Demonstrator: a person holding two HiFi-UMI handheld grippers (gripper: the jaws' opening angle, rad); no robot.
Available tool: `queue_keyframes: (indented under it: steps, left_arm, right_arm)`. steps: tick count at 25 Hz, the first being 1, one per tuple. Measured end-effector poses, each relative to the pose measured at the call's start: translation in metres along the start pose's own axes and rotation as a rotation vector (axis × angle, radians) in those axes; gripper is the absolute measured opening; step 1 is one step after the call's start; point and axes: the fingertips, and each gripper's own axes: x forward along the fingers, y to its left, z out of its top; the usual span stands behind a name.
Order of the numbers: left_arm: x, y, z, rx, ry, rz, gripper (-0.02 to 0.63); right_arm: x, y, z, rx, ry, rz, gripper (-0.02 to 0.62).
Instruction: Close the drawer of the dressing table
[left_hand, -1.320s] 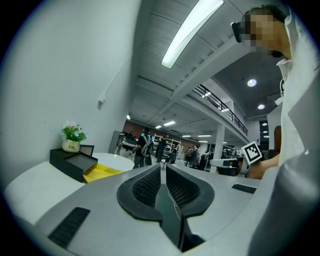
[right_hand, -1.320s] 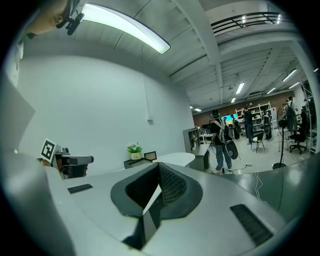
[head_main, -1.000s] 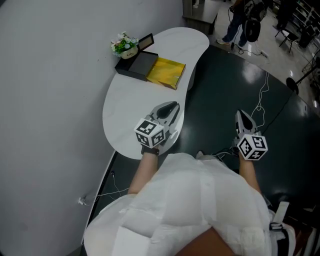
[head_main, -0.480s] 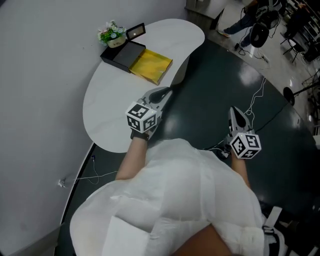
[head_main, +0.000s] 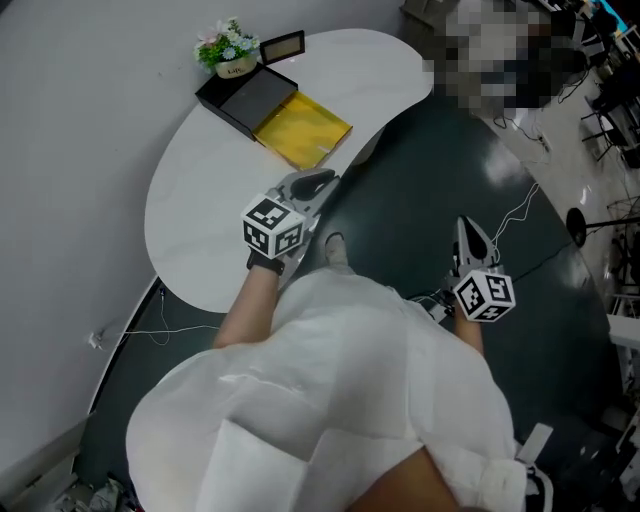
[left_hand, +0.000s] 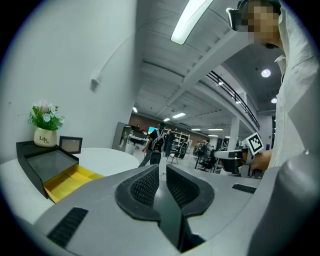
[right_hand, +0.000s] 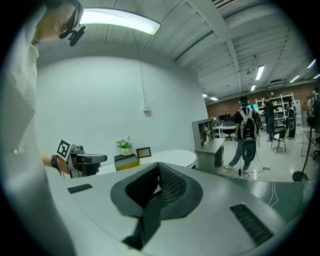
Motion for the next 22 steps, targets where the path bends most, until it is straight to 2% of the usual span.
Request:
queue_keyframes:
  steps: [6,12,15,22]
  left_arm:
    - [0.029,0.073,0.015,-0.049,-0.042,0.073,0.041]
    - [0.021,0.132,0.028,-0.085,-0.112,0.177,0.044]
    - [0.006,0.151,0.028,-0.101,-0.136,0.244,0.049]
    - [-0.038,0.170,0.014,-0.140,-0.177,0.445,0.078]
  right_arm:
    - [0.107,-0.001,0.028,-0.094,0.066,0.149,0.010]
    - [0.198,0.022,0.044,-0.190,0.127,0.328,0.011]
    - [0.226,0.040,0.044,-0.246,0.162,0.424,0.011]
    - [0.285,0.095,0.028,-0.461,0.254,0.706,0.037]
